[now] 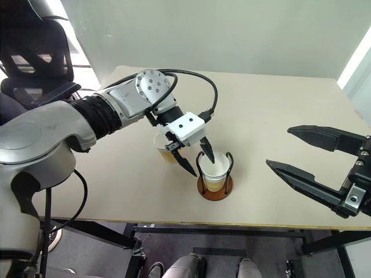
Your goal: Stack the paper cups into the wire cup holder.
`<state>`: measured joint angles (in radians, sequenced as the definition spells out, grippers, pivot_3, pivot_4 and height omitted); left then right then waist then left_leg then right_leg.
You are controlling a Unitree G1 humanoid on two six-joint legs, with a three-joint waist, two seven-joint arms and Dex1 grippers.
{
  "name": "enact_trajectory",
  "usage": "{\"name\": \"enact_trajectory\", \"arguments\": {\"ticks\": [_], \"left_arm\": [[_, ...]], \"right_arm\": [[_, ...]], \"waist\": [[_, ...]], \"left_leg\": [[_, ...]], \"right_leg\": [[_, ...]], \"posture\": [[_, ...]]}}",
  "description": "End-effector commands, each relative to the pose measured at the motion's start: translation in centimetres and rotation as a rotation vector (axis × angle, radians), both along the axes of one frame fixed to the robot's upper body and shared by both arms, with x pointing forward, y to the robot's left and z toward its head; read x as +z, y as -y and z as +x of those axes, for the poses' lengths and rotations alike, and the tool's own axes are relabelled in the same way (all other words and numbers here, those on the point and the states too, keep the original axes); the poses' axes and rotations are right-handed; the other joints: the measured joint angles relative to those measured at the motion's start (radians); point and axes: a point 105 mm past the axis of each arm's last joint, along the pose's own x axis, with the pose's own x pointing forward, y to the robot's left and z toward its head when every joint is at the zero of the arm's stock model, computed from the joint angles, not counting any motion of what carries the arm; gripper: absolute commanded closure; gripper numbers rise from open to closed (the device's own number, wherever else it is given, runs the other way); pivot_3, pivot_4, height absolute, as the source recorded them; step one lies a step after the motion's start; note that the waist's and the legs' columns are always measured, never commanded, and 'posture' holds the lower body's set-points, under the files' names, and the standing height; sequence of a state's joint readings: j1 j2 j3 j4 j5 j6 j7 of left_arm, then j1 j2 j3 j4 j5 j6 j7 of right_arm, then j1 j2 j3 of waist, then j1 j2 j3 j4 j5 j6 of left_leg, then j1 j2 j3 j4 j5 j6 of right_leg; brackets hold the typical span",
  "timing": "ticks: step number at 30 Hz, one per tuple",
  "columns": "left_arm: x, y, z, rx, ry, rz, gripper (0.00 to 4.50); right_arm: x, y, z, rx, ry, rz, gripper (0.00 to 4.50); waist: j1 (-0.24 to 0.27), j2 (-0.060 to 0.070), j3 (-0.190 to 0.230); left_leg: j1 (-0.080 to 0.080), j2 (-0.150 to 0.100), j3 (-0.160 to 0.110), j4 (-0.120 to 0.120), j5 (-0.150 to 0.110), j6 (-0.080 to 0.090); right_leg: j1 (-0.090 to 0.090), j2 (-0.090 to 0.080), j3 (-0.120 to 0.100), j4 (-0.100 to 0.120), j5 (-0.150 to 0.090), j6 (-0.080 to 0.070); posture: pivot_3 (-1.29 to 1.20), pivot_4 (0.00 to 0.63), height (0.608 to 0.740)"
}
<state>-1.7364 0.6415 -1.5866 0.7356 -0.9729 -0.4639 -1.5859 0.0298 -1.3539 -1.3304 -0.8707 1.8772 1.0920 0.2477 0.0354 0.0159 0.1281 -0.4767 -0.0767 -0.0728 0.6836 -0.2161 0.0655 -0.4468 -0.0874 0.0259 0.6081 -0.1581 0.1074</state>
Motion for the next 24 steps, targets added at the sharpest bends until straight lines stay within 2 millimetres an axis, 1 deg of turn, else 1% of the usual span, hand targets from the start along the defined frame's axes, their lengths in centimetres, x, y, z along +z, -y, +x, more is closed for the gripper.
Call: {"name": "enact_trajectory", "arguments": {"ticks": [1, 2, 4, 5, 7, 9, 11, 13, 15, 17, 21, 24], "left_arm": [[2.4, 0.6, 0.4, 0.003, 0.037, -0.086, 1.87], [2.7, 0.6, 0.5, 0.012, 0.039, -0.103, 1.87], [4.3, 0.7, 1.0, 0.072, 0.035, -0.175, 1.87], [5.1, 0.4, 1.5, 0.113, 0.040, -0.205, 1.87], [6.2, -1.1, 2.9, 0.225, 0.063, -0.236, 1.87], [6.5, -2.3, 3.8, 0.308, 0.079, -0.241, 1.87], [6.3, -5.0, 5.0, 0.433, 0.103, -0.213, 1.87], [5.9, -7.5, 5.8, 0.542, 0.110, -0.187, 1.87], [5.4, -9.1, 6.2, 0.614, 0.104, -0.175, 1.87], [5.0, -10.4, 6.5, 0.676, 0.089, -0.173, 1.87], [4.1, -12.8, 6.8, 0.790, 0.056, -0.159, 1.87], [2.7, -13.4, 6.9, 0.821, 0.017, -0.140, 1.87]], "right_arm": [[0.7, 0.1, 0.0, -0.001, 0.034, 0.007, 1.80], [0.7, 0.2, 0.0, -0.001, 0.034, 0.006, 1.80], [0.7, 0.3, 0.0, -0.003, 0.032, 0.005, 1.80], [0.7, 0.3, 0.0, -0.004, 0.031, 0.004, 1.80], [0.6, 0.4, 0.1, -0.003, 0.028, 0.002, 1.80], [0.6, 0.5, 0.1, 0.000, 0.026, 0.001, 1.80], [0.5, 0.7, 0.1, 0.004, 0.022, 0.001, 1.80], [0.4, 0.7, 0.3, 0.013, 0.017, 0.003, 1.80], [0.4, 0.7, 0.5, 0.027, 0.014, 0.005, 1.80], [0.3, 0.6, 0.8, 0.043, 0.010, 0.003, 1.80], [0.3, 0.7, 1.3, 0.065, 0.009, -0.005, 1.80], [0.2, 0.7, 1.6, 0.079, 0.010, -0.008, 1.80]], "waist": [[0.000, 0.000, 0.000], [0.000, 0.000, 0.000], [0.000, 0.000, 0.000], [0.000, 0.000, 0.000], [-0.001, 0.000, 0.000], [-0.001, 0.001, 0.000], [-0.002, 0.001, 0.000], [-0.006, 0.001, 0.000], [-0.006, 0.001, 0.000], [-0.007, 0.001, -0.001], [0.002, 0.000, -0.001], [0.003, 0.000, -0.002]], "left_leg": [[0.000, 0.000, 0.000, 0.000, 0.000, 0.000], [0.000, 0.000, 0.000, 0.000, 0.000, 0.000], [0.000, 0.000, 0.000, 0.000, 0.000, 0.000], [0.000, 0.000, 0.000, 0.000, 0.000, 0.000], [0.000, 0.000, 0.000, -0.001, 0.000, 0.000], [0.001, 0.000, 0.000, -0.001, -0.001, 0.000], [0.001, 0.000, 0.000, -0.001, -0.001, 0.000], [0.001, 0.000, 0.000, -0.001, -0.001, -0.001], [0.001, 0.000, 0.000, -0.001, 0.000, -0.002], [0.001, 0.000, 0.000, -0.001, 0.003, -0.007], [-0.001, 0.000, -0.001, 0.000, 0.004, -0.007], [-0.001, 0.000, 0.000, 0.000, 0.004, -0.006]], "right_leg": [[0.000, 0.000, 0.000, 0.000, 0.000, 0.000], [0.000, 0.000, 0.000, 0.000, 0.000, 0.000], [0.000, 0.000, 0.000, 0.000, 0.000, 0.000], [0.000, 0.000, 0.000, 0.000, 0.000, 0.000], [0.000, 0.000, 0.000, 0.000, -0.001, 0.000], [-0.001, 0.000, 0.000, 0.000, -0.001, 0.000], [-0.001, 0.000, 0.000, 0.000, -0.002, 0.000], [-0.001, 0.000, 0.000, 0.000, -0.003, 0.000], [-0.001, 0.001, 0.001, 0.000, -0.004, -0.001], [-0.001, 0.001, 0.001, 0.000, -0.005, -0.001], [-0.001, 0.001, 0.001, -0.001, -0.006, 0.000], [-0.001, 0.001, 0.001, -0.001, -0.006, 0.000]], "posture": [[0.00, 0.150, 0.740], [0.00, 0.150, 0.740], [0.00, 0.150, 0.740], [0.00, 0.150, 0.740], [0.00, 0.150, 0.740], [0.00, 0.150, 0.740], [0.00, 0.150, 0.740], [0.00, 0.150, 0.740], [0.00, 0.150, 0.740], [0.00, 0.150, 0.740], [0.00, 0.150, 0.740], [0.00, 0.150, 0.740]]}}
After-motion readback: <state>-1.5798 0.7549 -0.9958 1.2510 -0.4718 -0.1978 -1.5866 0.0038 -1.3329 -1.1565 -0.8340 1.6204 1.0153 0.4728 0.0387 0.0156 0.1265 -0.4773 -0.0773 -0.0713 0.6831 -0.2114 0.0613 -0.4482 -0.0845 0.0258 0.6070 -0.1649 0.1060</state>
